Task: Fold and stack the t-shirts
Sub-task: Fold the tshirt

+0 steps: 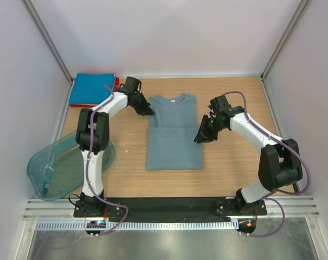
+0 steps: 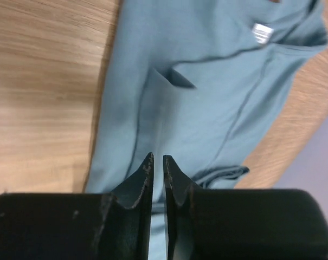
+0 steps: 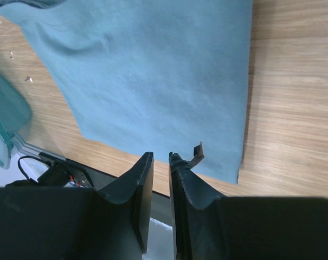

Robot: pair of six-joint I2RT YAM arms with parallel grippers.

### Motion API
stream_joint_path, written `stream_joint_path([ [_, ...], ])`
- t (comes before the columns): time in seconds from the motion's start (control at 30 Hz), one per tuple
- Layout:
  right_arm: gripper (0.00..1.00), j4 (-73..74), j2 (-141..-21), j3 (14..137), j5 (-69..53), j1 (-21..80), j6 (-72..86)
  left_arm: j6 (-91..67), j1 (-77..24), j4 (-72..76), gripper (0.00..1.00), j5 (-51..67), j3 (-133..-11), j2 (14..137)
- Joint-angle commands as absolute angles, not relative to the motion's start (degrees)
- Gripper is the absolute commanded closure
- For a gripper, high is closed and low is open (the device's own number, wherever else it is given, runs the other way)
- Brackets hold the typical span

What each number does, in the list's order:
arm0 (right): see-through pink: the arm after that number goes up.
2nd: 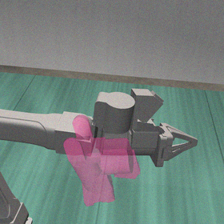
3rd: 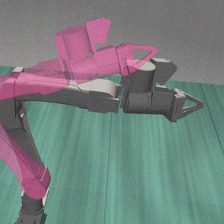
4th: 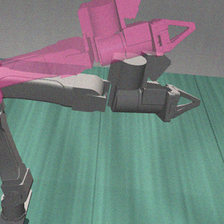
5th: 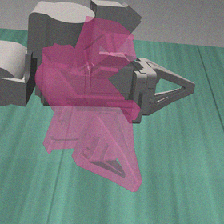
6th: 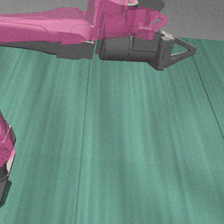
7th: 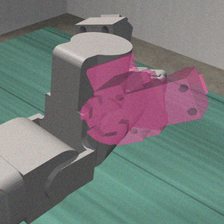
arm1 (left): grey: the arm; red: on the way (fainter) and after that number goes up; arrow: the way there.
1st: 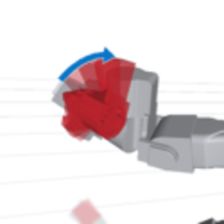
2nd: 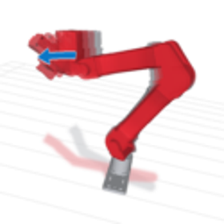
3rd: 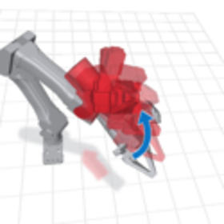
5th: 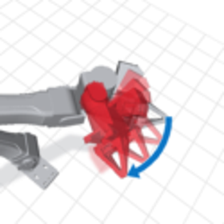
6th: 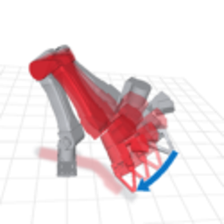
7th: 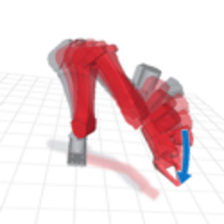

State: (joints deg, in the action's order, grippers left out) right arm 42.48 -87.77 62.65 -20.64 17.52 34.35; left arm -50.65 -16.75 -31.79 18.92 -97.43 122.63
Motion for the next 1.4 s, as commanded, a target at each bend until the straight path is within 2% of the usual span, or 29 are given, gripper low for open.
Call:
stream_joint_path([
  [0.0,0.75,42.89,-89.73,66.61,-22.23,17.84,33.22,-51.68,-17.05,-30.5,0.88,21.62,-101.85,126.28],
  [0.27,0.75,41.14,-93.25,68.73,-22.5,17.84,32.78,-51.68,-17.93,-29.09,0.89,23.73,-106.96,131.83],
  [0.53,0.77,37.62,-100.71,74.34,-23.55,18.02,33.31,-52.65,-18.81,-29.18,0.89,23.2,-107.05,131.84],
  [0.67,0.82,34.82,-107.39,82.76,-23.82,18.98,34.27,-52.3,-19.07,-29.18,0.89,24.34,-107.67,133.15],
  [0.83,0.99,30.07,-116.35,90.78,-25.22,20.3,37.61,-51.86,-19.69,-29.0,0.89,24.61,-106.43,133.86],
  [0.97,0.99,20.68,-120.67,93.42,-29.61,22.67,41.48,-51.85,-19.86,-27.86,0.88,25.57,-107.05,135.44],
  [1.37,0.99,11.69,-131.48,95.54,-34.89,26.36,47.28,-52.21,-19.86,-27.51,0.88,26.19,-108.19,136.84],
])
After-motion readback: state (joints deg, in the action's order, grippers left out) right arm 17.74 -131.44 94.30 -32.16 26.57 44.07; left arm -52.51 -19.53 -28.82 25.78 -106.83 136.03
